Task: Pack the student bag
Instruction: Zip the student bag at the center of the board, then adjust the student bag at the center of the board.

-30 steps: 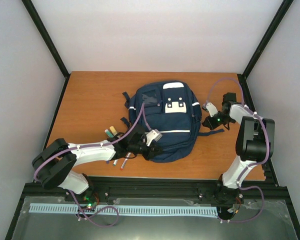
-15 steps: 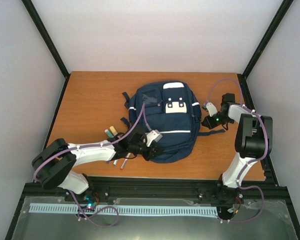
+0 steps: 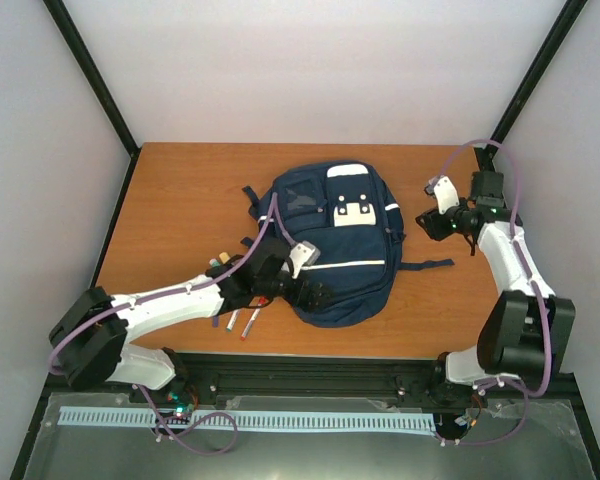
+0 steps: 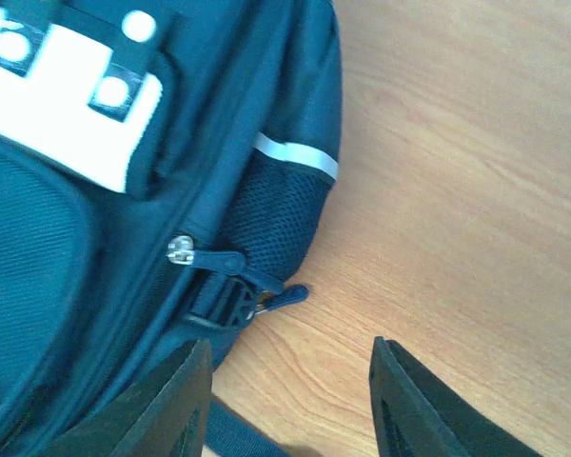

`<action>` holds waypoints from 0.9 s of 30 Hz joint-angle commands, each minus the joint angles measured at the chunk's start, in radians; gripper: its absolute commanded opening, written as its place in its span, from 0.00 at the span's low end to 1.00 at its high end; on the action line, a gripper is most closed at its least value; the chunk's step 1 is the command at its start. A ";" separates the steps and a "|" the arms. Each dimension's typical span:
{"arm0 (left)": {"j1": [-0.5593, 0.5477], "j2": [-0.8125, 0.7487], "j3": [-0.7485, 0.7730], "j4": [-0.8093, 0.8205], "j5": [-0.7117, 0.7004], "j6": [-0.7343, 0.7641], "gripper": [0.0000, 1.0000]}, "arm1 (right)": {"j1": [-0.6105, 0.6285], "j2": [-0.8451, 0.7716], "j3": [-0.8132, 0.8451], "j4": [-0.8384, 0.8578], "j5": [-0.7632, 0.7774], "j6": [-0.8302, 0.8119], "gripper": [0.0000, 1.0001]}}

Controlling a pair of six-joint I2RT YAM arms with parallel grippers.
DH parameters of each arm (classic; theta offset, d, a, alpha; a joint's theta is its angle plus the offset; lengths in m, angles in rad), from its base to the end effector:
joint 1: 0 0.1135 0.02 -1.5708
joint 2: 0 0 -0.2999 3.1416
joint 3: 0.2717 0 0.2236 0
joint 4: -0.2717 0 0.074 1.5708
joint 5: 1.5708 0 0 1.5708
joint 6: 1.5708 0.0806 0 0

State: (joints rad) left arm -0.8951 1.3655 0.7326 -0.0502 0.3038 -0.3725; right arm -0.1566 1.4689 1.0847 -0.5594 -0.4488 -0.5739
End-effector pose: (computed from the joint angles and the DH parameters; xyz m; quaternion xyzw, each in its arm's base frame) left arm 0.1595 -0.2375 0.2328 0.2934 0.8456 -0.3615 0.2611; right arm 0.2995 -0.0119 0.2680 -0.2592 0.8930 0.0903 0.3565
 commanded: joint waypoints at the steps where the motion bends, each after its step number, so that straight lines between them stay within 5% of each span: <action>1: 0.001 -0.045 0.120 -0.130 -0.264 -0.087 1.00 | -0.003 -0.137 -0.011 -0.084 -0.080 0.021 0.50; 6: 0.003 0.006 0.256 -0.342 -0.520 -0.101 1.00 | -0.002 -0.261 0.015 -0.149 -0.123 0.042 0.57; 11: 0.012 -0.062 0.198 -0.300 -0.725 -0.143 1.00 | -0.003 -0.333 0.018 -0.203 -0.181 0.086 0.61; 19: 0.163 -0.046 0.142 -0.159 -0.539 -0.216 1.00 | -0.003 -0.371 -0.067 -0.265 -0.245 0.098 0.67; 23: 0.196 0.073 0.343 -0.454 -0.756 -0.340 1.00 | -0.003 -0.433 -0.132 -0.206 -0.275 0.122 0.70; 27: 0.187 0.266 0.552 -0.697 -0.924 -0.265 1.00 | -0.003 -0.458 -0.198 -0.154 -0.327 0.138 0.70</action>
State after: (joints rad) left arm -0.7113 1.5192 1.1316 -0.5121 -0.4232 -0.6273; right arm -0.1566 1.0428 0.9363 -0.7738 -0.7029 -0.4644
